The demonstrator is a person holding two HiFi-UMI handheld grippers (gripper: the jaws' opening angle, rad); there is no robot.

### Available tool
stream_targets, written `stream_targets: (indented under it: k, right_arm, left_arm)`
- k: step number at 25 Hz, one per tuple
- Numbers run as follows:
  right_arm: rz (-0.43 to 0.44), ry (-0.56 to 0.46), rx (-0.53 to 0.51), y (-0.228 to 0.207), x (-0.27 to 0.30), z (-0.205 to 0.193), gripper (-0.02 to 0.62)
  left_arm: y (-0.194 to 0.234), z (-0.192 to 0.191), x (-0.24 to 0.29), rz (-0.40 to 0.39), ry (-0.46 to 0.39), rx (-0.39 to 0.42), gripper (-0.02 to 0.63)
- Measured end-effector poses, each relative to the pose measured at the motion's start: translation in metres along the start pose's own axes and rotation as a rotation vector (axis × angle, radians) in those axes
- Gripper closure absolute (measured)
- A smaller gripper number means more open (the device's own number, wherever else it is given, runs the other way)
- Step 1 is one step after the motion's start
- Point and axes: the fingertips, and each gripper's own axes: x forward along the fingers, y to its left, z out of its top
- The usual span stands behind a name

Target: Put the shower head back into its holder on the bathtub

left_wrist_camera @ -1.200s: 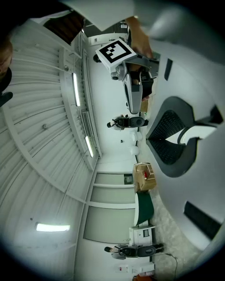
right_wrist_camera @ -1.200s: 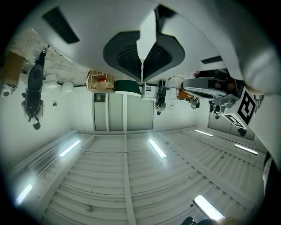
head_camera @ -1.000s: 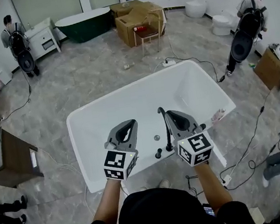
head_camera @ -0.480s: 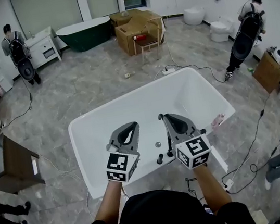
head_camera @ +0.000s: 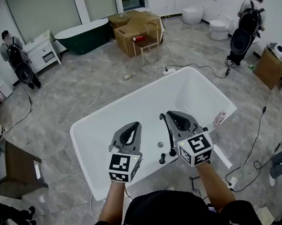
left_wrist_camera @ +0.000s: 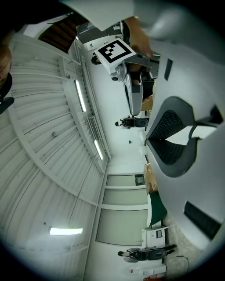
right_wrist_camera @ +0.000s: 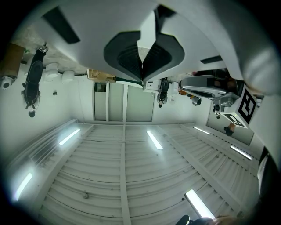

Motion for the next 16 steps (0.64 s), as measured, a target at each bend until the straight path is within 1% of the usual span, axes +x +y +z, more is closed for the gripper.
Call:
stream_targets:
  k: [3,7,16]
  right_arm:
    - [-0.005,-0.007,-0.015,0.000,-0.004,0.004,0.572]
    - [-0.003,-0.001,-0.006,-0.001,-0.010,-0.002,0.572]
    - [0.015,0.005,-0.005,0.001,-0.005,-0.007,0.572]
  left_arm:
    - [-0.005,-0.001,-0.001,-0.013,0.001,0.001,0.592]
    - [-0.013,-0.001,0.001,-0.017,0.004,0.006,0.592]
    - [-0.011,-0.004,0.006,-0.013,0.005,0.007,0.592]
